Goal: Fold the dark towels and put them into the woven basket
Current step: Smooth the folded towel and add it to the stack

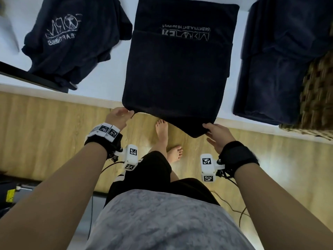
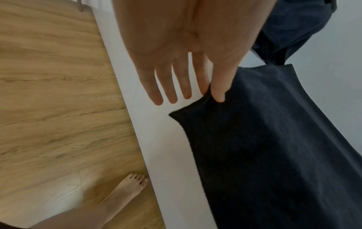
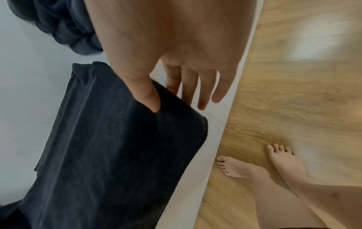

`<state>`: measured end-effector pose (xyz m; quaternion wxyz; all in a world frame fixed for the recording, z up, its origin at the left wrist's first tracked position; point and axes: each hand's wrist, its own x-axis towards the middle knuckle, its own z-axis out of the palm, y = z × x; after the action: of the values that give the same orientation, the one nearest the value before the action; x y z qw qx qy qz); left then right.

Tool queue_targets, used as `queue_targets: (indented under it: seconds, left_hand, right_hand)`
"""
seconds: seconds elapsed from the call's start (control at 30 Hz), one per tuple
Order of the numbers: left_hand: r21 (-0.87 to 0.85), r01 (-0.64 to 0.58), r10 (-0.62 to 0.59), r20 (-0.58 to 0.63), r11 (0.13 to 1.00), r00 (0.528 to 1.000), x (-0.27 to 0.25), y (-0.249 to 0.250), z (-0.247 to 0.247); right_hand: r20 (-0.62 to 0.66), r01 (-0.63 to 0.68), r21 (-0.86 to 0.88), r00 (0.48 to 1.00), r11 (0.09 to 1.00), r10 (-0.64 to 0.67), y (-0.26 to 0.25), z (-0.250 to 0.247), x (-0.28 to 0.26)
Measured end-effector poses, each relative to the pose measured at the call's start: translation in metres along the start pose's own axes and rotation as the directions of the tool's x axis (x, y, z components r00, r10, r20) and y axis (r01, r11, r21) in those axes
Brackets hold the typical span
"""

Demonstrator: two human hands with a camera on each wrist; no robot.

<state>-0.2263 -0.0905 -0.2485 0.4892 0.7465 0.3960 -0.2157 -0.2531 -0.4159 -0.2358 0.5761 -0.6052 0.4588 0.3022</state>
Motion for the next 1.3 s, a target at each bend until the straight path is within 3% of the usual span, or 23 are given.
queue_targets:
  seconds: [0.2, 0.4, 0.47, 0.57, 0.67, 0.73, 0.83, 0.97, 1.2, 1.3]
  left_hand:
    - [-0.050, 0.057, -0.059, -0.050, 0.997, 0.997, 0.003, 0.008, -0.002]
    - [-0.095, 0.130, -0.135, -0.050, 0.987, 0.990, -0.021, 0.014, -0.013]
    - [-0.162, 0.076, -0.087, -0.062, 0.984, 0.994, -0.031, 0.018, -0.017]
    - [-0.108, -0.073, 0.064, -0.082, 0.992, 0.995, -0.042, 0.031, -0.027]
    - [-0.115, -0.159, 0.160, -0.001, 0.981, 0.987, -0.044, 0.045, -0.037]
    - [-0.308, -0.090, 0.125, 0.093, 0.947, 0.988, -0.043, 0.058, -0.040]
    - [-0.557, 0.030, 0.113, 0.221, 0.830, 0.969, -0.039, 0.078, -0.044]
    - [-0.581, -0.045, 0.223, 0.239, 0.813, 0.945, -0.030, 0.103, -0.044]
    - [-0.504, -0.148, 0.202, 0.055, 0.851, 0.978, -0.001, 0.149, -0.036]
    - [-0.385, -0.222, 0.231, -0.024, 0.896, 0.973, 0.020, 0.174, -0.029]
  right_hand:
    - [0.009, 0.032, 0.023, 0.999, 0.999, -0.032, 0.008, -0.011, -0.011]
    - [0.144, -0.018, 0.331, 0.989, 0.943, -0.031, 0.002, -0.023, -0.033]
    - [0.108, 0.047, 0.367, 0.990, 0.929, -0.093, -0.005, -0.025, -0.042]
    - [0.026, 0.217, 0.356, 0.970, 0.909, -0.242, -0.019, -0.026, -0.053]
    - [0.002, 0.346, 0.319, 0.931, 0.882, -0.365, -0.035, -0.030, -0.059]
    - [0.013, 0.370, 0.339, 0.918, 0.865, -0.397, -0.047, -0.030, -0.060]
    - [0.019, 0.376, 0.437, 0.905, 0.817, -0.426, -0.067, -0.031, -0.057]
    - [0.001, 0.378, 0.559, 0.890, 0.738, -0.456, -0.095, -0.032, -0.049]
    - [-0.172, 0.606, 0.284, 0.795, 0.743, -0.582, -0.148, -0.029, -0.025]
    - [-0.231, 0.663, 0.169, 0.746, 0.729, -0.625, -0.180, -0.021, -0.007]
